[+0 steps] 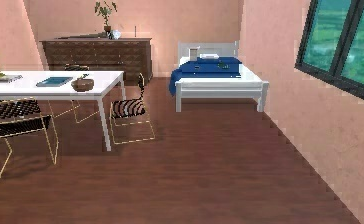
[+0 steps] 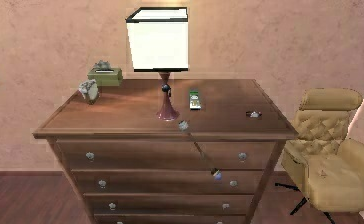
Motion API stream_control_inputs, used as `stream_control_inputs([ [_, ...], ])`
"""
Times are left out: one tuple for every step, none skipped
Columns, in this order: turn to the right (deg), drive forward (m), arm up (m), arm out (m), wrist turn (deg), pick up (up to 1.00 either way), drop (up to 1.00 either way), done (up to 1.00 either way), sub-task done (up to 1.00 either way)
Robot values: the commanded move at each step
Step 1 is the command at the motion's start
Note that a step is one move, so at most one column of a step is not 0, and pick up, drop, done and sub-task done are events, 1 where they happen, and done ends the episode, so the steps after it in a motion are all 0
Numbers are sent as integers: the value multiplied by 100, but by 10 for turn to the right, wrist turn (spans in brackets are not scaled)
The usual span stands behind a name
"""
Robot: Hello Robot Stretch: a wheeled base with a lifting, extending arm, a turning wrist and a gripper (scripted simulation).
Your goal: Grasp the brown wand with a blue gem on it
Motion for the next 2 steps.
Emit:
stream_control_inputs([
  [0, 0, 50, 0, 0, 0, 0, 0, 0],
  [0, 0, 36, 0, 0, 0, 0, 0, 0],
])
